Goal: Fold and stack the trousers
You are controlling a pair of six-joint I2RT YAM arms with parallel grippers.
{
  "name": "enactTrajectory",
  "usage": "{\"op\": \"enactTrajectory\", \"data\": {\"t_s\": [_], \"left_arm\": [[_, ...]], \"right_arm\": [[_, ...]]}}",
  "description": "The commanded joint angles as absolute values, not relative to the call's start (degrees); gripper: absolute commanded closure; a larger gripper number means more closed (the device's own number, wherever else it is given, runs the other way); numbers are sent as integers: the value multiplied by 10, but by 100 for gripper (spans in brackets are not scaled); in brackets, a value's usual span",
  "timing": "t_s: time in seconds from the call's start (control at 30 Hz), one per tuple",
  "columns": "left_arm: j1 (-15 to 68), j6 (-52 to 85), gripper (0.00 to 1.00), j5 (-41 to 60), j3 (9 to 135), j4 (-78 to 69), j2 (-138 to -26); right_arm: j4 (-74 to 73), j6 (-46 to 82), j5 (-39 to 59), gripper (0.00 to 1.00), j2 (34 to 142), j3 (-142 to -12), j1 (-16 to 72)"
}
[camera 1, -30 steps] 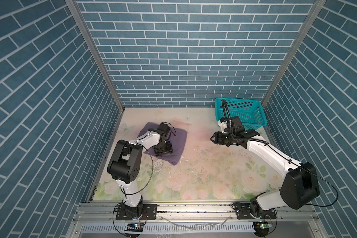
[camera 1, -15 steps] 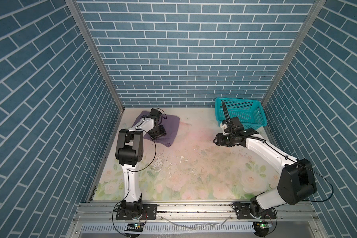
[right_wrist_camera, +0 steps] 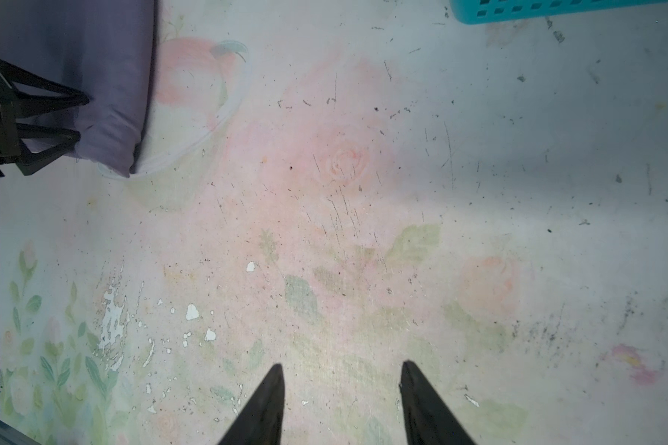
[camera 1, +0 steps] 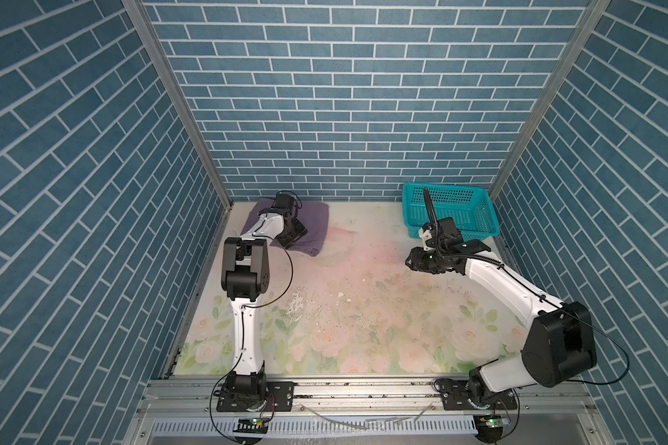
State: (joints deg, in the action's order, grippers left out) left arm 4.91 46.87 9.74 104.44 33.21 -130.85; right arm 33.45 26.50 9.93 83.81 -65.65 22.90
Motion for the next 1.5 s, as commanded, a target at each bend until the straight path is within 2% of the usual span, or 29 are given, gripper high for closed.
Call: {"op": "enactTrajectory", "data": {"t_s": [0.0, 0.23, 0.33, 0.43, 0.47, 0.5, 0.53, 0.6, 0.73, 0.87, 0.93, 1.07, 1.17, 1.3, 1.47], "left_arm": [[59, 513, 37, 115, 1030, 277, -1357], [90, 515, 35, 118, 995, 227, -1293], [91, 520, 32, 117, 952, 214, -1224], [91, 509, 25, 92, 919, 219, -1132], [91, 501, 21, 78, 911, 227, -1096], [91, 491, 3, 65, 906, 235, -1064], [91, 478, 1, 49, 901, 246, -1030], [91, 448, 1, 21, 895, 266, -962], [91, 368, 1, -41, 840, 279, -819], [90, 303, 1, -122, 720, 259, -658], [89, 285, 1, -166, 648, 236, -580], [89, 205, 1, -253, 463, 120, -428], [89, 104, 1, -266, 319, 15, -332], [89, 55, 1, -290, 220, -7, -276], [89, 79, 1, -337, 136, -64, -292]], "right_arm": [[355, 248, 81, 50, 810, -635, 223], [358, 247, 75, 49, 785, -622, 214], [347, 246, 73, 47, 766, -622, 210], [313, 249, 37, 44, 720, -611, 208], [298, 249, 17, 37, 700, -604, 207], [287, 248, 0, 28, 679, -600, 207], [278, 246, -25, 24, 660, -597, 205], [275, 240, -80, 2, 627, -598, 206], [269, 223, -190, 1, 560, -588, 205], [251, 202, -302, 1, 500, -542, 199], [204, 152, -316, 1, 479, -499, 195], [20, 79, -319, 1, 427, -350, 189], [-64, 65, -340, 1, 408, -263, 186], [-79, 57, -347, 1, 426, -205, 180], [-119, 61, -368, 1, 458, -153, 168]]}}
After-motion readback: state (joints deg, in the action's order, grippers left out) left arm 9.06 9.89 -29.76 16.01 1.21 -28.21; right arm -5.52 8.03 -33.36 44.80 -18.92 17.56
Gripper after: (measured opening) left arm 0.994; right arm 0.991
